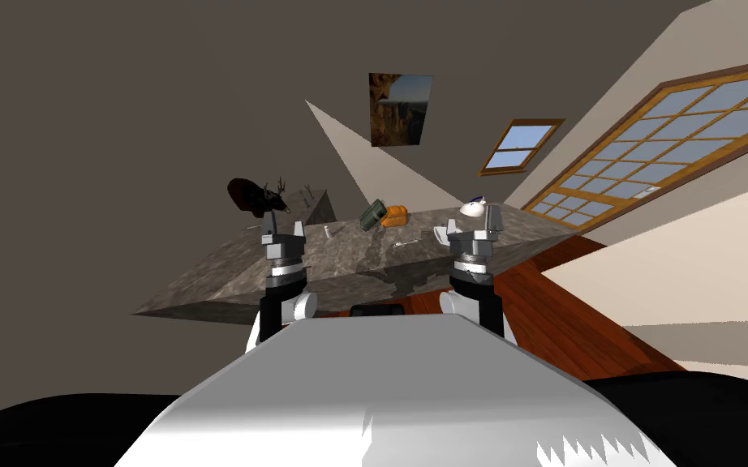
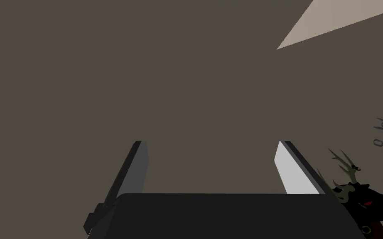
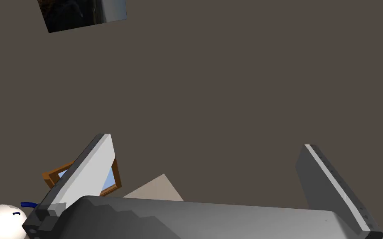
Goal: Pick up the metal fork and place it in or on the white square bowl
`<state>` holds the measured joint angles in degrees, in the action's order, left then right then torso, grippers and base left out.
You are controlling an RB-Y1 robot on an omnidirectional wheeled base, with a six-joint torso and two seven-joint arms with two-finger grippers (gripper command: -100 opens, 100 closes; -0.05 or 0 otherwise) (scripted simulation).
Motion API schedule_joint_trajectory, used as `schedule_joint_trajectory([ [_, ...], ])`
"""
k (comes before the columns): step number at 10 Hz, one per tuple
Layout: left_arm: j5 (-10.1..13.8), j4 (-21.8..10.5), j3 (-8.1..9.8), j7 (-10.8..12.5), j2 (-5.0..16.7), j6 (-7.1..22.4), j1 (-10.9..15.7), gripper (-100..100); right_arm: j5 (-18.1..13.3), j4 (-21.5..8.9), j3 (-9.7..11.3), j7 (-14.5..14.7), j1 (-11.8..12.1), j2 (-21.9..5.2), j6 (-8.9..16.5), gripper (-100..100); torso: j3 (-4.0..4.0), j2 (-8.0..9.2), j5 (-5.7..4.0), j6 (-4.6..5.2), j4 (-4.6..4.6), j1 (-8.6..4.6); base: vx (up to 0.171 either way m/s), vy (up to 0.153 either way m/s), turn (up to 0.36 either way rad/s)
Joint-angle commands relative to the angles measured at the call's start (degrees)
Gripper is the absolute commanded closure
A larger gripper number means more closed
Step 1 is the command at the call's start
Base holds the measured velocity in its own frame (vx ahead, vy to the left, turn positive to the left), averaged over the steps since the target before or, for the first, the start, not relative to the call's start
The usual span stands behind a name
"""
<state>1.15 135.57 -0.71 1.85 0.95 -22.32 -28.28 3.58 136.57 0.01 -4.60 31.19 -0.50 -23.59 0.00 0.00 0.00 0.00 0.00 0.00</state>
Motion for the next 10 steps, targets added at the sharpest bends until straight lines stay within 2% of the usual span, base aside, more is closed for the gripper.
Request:
schedule_joint_trajectory([
  [1,0.0,0.0,0.00,0.0,0.0,0.0,0.0,0,-0.7,-0.6,-0.1,0.3,0.5,-1.8,0.3,-100,0.00,0.00,0.00,0.00,0.00,0.00,-0.037,-0.004,0.013],
  [4,0.0,0.0,0.00,0.0,0.0,0.0,0.0,0,-3.3,-3.0,-0.4,1.4,2.2,-6.6,1.4,-100,0.18,0.33,-0.02,0.00,0.07,-0.08,-0.092,-0.019,0.037],
  [7,0.0,0.0,0.00,0.0,0.0,0.0,0.0,0,-7.4,-7.1,-0.8,3.0,4.6,-11.8,3.0,-100,0.29,0.50,-0.03,0.00,0.11,-0.13,-0.129,-0.027,0.085],
  [8,0.0,0.0,0.00,0.0,0.0,0.0,0.0,0,-7.4,-7.1,-0.8,3.0,4.6,-12.6,3.0,-100,0.31,0.54,-0.03,-0.01,0.12,-0.11,-0.098,-0.018,0.034],
  [10,0.0,0.0,0.00,0.0,0.0,0.0,0.0,0,-10.7,-10.5,-1.1,4.3,6.4,-16.6,4.1,-100,0.21,0.35,-0.02,0.00,0.08,-0.09,-0.096,-0.012,0.095],
])
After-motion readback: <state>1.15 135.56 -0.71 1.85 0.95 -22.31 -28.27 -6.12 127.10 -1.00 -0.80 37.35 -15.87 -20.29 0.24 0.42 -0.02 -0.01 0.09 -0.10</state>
